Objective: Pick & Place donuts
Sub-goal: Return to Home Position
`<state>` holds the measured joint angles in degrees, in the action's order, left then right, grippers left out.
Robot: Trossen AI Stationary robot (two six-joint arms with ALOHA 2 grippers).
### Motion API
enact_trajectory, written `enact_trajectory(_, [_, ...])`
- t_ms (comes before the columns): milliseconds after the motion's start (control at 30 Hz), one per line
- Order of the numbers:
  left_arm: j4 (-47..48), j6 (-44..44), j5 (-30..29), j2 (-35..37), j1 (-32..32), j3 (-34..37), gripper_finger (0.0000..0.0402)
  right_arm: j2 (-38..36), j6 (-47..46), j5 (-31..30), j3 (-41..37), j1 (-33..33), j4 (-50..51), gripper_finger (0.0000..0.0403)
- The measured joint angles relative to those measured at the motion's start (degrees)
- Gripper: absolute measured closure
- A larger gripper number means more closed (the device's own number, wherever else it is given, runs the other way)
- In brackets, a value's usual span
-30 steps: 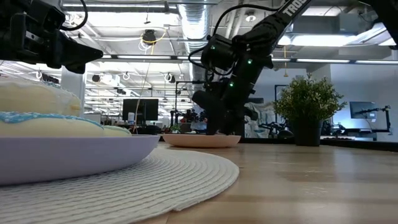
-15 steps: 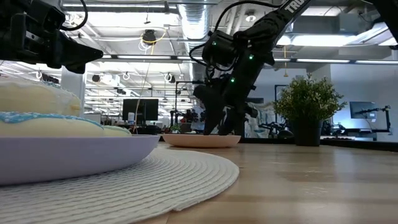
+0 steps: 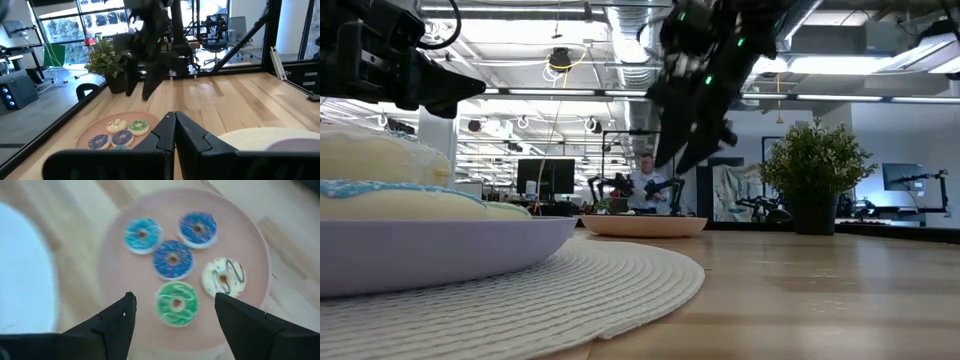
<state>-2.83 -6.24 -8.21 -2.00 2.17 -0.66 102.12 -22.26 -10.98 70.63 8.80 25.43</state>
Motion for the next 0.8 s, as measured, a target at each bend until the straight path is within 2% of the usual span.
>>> enact_trajectory(133, [0.07,0.0,0.05,0.0,-0.02,-0.01,0.0401,-6.0,1.97,-0.26,-1.36,-2.91,2.0,0.0143])
enact_trajectory(233, [0.08,0.0,0.15,0.01,-0.02,0.0,0.0401,-10.6,3.2,-2.68,-3.97,-5.89,3.1,0.0143])
enact_trajectory(433, [0.13,0.0,0.24,0.02,-0.02,-0.01,0.0401,-20.95,0.26,-4.53,-16.14,-13.41,-0.34,0.0143])
enact_trajectory(633, [0.14,0.0,0.24,0.01,-0.02,0.0,0.0401,-30.86,-7.49,-9.34,-33.54,-23.38,-13.88,0.0143])
enact_trajectory(733, [0.15,0.0,0.24,0.02,0.0,-0.01,0.0401,-34.69,-8.13,-14.06,-41.1,-27.57,-24.71,0.0144])
enact_trajectory(800, [0.15,0.0,0.24,0.02,0.0,-0.01,0.0401,-36.6,-7.77,-14.56,-45.09,-29.53,-32.76,0.0153])
